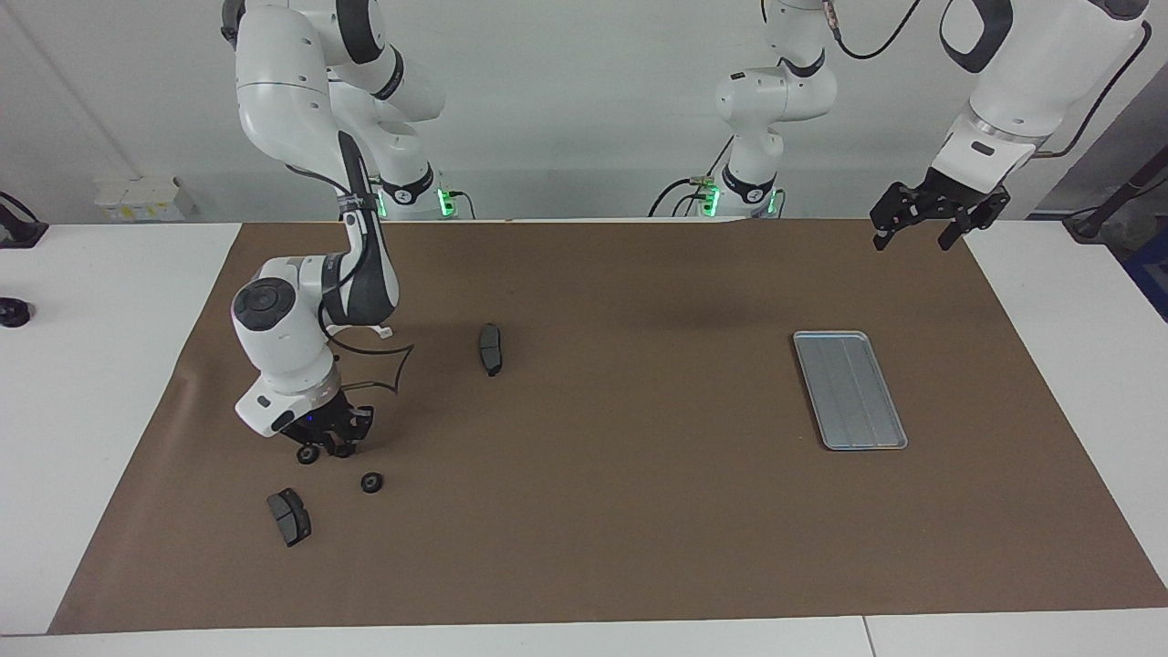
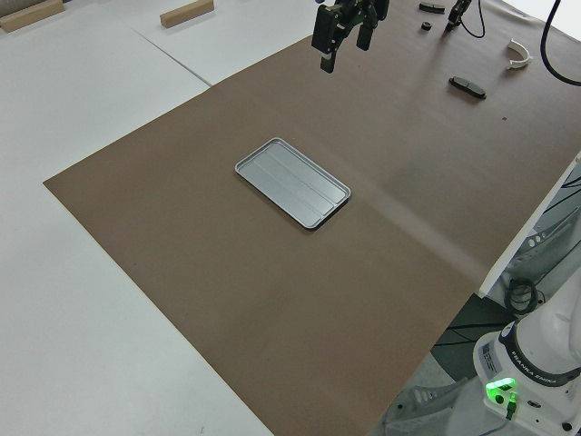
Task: Pick bearing gear from pile to tray
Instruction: 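Reach the right gripper to the pile and grasp a black gear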
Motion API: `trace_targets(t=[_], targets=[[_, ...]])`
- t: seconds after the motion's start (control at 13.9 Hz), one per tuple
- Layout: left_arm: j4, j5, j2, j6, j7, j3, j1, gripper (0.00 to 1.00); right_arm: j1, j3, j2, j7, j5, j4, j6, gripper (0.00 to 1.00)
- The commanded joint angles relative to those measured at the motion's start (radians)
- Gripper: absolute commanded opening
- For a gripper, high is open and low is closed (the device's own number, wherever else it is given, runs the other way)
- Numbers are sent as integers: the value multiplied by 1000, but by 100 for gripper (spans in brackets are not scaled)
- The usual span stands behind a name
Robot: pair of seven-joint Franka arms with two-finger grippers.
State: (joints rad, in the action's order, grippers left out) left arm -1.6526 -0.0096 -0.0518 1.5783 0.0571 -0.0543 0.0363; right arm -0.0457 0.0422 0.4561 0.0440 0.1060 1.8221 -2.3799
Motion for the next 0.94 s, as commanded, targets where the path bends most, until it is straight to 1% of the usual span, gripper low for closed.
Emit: trace_targets(t=[0.0,0.36,0.65,0.86], targets=[[-29,3,-28,9,-6,-7,13,100,-5,7,4,-33,27,-7,11,26],[-30,3,-28,9,-6,-7,13,100,-6,7,4,-42,27,-7,8,18],[-29,3,-29,9,-6,-7,13,100,-5,7,3,-42,27,-20,19,9],[-29,3,-28,9,-6,-7,13,100,-5,19,-11,-41,26,-43,31,8]])
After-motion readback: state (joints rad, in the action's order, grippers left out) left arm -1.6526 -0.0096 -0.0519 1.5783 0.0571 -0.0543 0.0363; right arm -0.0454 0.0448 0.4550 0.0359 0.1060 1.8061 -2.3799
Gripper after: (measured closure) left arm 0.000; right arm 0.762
